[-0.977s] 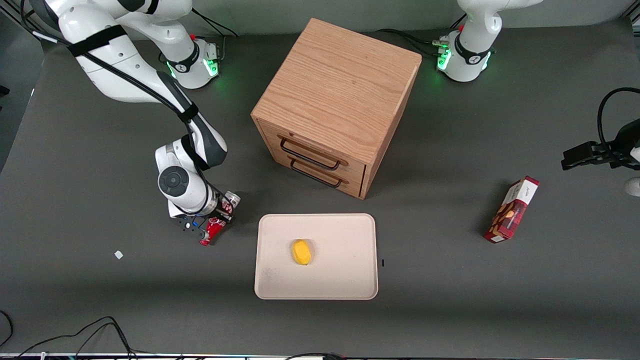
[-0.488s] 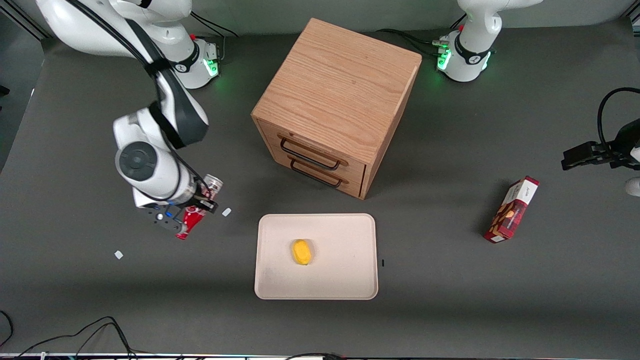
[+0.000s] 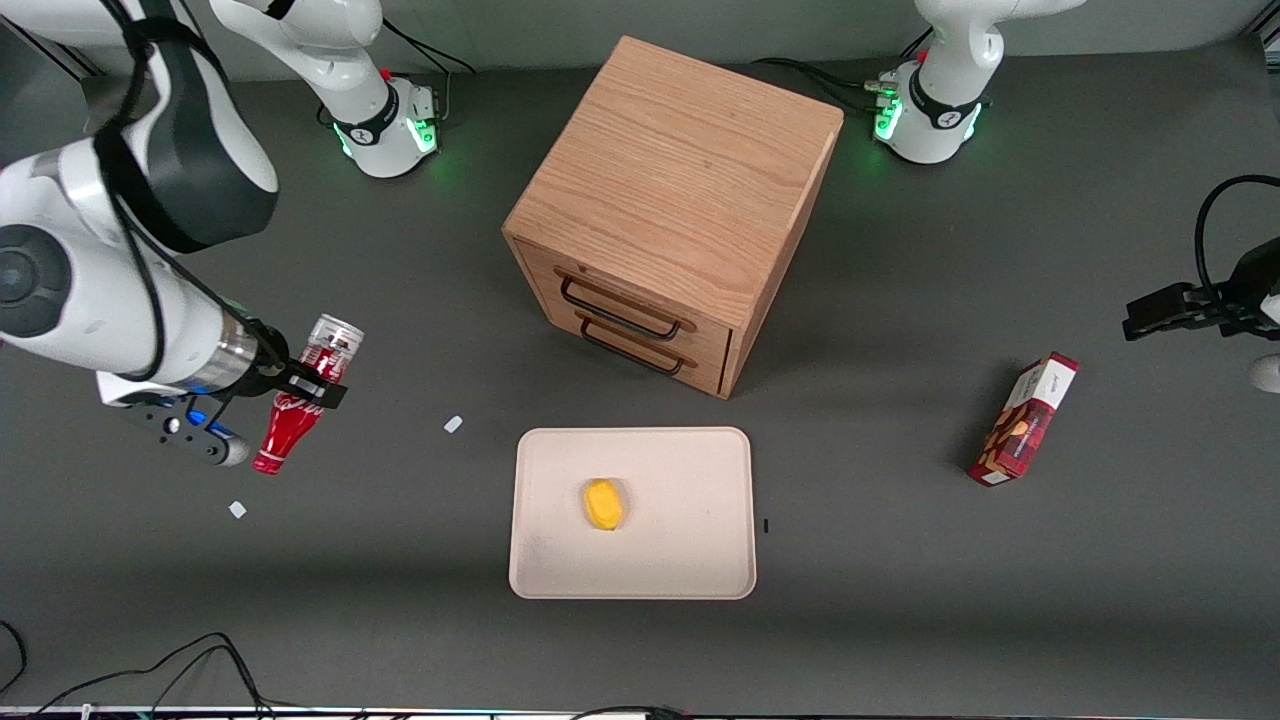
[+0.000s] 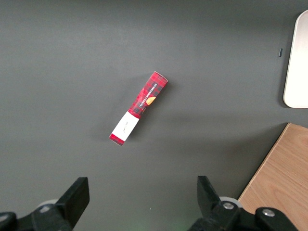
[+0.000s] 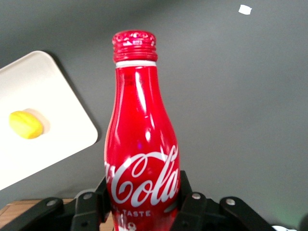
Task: Place coke bottle on tray
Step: 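Lift the bottle and turn it upright with the right gripper, then carry the upright bottle over the white tray beside the lemon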
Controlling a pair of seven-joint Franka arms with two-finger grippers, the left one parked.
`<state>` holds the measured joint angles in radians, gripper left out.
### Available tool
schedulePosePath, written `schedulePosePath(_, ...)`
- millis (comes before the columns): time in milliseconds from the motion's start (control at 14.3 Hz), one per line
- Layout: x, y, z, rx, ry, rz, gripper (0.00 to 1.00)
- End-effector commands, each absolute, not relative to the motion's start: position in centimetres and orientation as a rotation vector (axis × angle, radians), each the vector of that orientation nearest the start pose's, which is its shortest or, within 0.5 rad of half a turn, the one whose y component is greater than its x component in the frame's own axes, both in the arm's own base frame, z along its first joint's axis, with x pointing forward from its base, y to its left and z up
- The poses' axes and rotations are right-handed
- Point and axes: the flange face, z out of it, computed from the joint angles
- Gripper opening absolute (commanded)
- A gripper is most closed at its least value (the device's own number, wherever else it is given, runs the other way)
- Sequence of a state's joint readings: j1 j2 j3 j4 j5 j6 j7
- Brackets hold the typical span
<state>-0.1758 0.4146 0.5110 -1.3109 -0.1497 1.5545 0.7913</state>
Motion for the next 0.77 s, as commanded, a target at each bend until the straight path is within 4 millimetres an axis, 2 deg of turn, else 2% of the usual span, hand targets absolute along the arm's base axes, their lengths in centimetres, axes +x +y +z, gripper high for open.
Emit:
schedulePosePath(0,67.5,17.9,48.8,-3.066,0.652,0.248,0.0)
schedulePosePath(209,70.4,23.3,43.0,-3.122,0.558,0.164,0.0)
schedulePosePath(279,71.0,25.1,40.5,-3.142,0.511,0.126,0.0)
schedulePosePath(488,72.4,28.5,34.2,-3.12,0.386,0.012,0.0)
schedulePosePath(698,73.5,29.7,29.0,-3.083,0.189,-0.075,0.0)
